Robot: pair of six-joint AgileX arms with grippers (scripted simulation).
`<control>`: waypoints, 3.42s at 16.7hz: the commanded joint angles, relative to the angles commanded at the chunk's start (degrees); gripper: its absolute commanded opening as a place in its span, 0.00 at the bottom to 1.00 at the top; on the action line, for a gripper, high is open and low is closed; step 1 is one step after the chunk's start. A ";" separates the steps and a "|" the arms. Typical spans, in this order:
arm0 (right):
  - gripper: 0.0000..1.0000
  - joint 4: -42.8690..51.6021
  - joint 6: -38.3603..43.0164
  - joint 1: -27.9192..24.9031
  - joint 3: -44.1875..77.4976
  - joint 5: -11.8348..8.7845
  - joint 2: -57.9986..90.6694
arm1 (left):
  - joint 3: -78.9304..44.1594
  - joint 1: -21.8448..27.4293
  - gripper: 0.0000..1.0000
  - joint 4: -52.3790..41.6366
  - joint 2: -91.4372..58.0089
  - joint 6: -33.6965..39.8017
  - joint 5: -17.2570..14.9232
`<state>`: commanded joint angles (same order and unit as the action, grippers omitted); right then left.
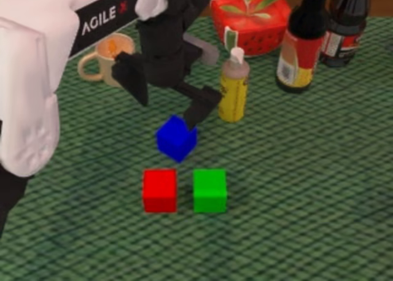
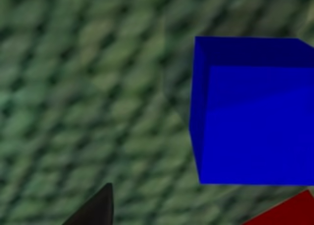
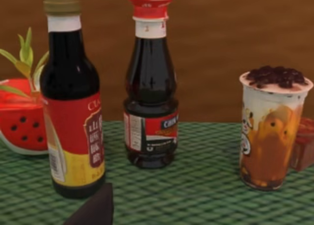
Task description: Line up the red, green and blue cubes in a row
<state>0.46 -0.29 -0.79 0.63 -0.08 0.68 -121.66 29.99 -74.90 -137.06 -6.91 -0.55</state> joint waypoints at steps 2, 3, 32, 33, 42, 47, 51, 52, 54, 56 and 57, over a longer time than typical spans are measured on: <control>1.00 -0.46 0.29 0.21 -0.64 0.08 -0.68 | -0.84 0.02 1.00 0.13 -0.66 0.05 0.25; 1.00 -0.46 0.29 0.21 -0.64 0.08 -0.68 | -0.84 0.02 1.00 0.13 -0.66 0.05 0.25; 1.00 -0.46 0.29 0.21 -0.64 0.08 -0.68 | 10.95 -0.05 0.10 15.58 -4.32 -0.06 0.21; 1.00 -0.46 0.29 0.21 -0.64 0.08 -0.68 | 10.95 -0.05 0.02 15.58 -4.32 -0.06 0.21; 1.00 -0.46 0.29 0.21 -0.64 0.08 -0.68 | 10.96 -0.13 0.00 15.55 -4.16 -0.12 0.20; 1.00 -0.46 0.29 0.21 -0.64 0.08 -0.68 | 6.17 -0.73 0.00 9.23 -2.76 0.05 0.21; 1.00 -0.46 0.29 0.21 -0.64 0.08 -0.68 | 1.37 -1.19 0.00 2.52 -0.86 -0.02 0.24; 1.00 -0.46 0.29 0.21 -0.64 0.08 -0.68 | 1.09 -1.22 0.00 2.22 -0.70 -0.03 0.24; 1.00 -0.46 0.29 0.21 -0.64 0.08 -0.68 | 1.09 -1.22 0.00 2.22 -0.70 -0.03 0.24; 1.00 -0.46 0.29 0.21 -0.64 0.08 -0.68 | 1.14 -0.82 0.00 2.33 -0.92 0.00 0.26; 1.00 -0.46 0.29 0.21 -0.64 0.08 -0.68 | 0.80 -0.49 0.00 2.16 -1.09 0.65 0.26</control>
<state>0.00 0.00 -0.57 0.00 0.00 0.00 -120.86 29.50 -72.74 -138.16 -6.25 -0.30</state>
